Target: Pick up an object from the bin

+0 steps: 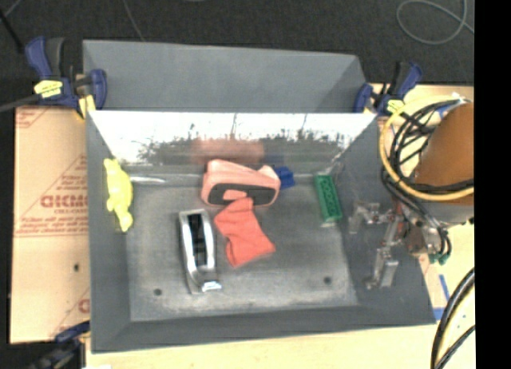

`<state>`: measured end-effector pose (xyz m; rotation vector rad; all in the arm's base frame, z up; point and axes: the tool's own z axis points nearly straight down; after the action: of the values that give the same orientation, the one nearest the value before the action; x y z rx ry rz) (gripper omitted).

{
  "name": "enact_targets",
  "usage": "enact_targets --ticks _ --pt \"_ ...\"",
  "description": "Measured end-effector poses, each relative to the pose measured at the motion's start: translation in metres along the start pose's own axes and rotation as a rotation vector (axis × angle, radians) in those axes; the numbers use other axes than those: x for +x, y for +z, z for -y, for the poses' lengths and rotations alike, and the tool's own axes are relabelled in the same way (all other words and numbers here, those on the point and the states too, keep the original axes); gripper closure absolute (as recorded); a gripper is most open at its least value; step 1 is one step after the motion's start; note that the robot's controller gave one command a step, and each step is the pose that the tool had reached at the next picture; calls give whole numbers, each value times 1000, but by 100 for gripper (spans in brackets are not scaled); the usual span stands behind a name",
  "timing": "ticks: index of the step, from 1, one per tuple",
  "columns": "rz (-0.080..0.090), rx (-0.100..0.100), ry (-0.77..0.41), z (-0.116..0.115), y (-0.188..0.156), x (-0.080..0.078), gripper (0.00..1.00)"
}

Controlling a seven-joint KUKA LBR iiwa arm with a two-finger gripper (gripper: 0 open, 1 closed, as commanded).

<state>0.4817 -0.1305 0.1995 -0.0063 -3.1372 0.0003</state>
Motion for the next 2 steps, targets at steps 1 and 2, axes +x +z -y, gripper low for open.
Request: enact_targets --ticks 1,2 --pt "8 1 -6 -1 -4 -2 100" --pt "8 2 -8 -1 -4 -2 0"
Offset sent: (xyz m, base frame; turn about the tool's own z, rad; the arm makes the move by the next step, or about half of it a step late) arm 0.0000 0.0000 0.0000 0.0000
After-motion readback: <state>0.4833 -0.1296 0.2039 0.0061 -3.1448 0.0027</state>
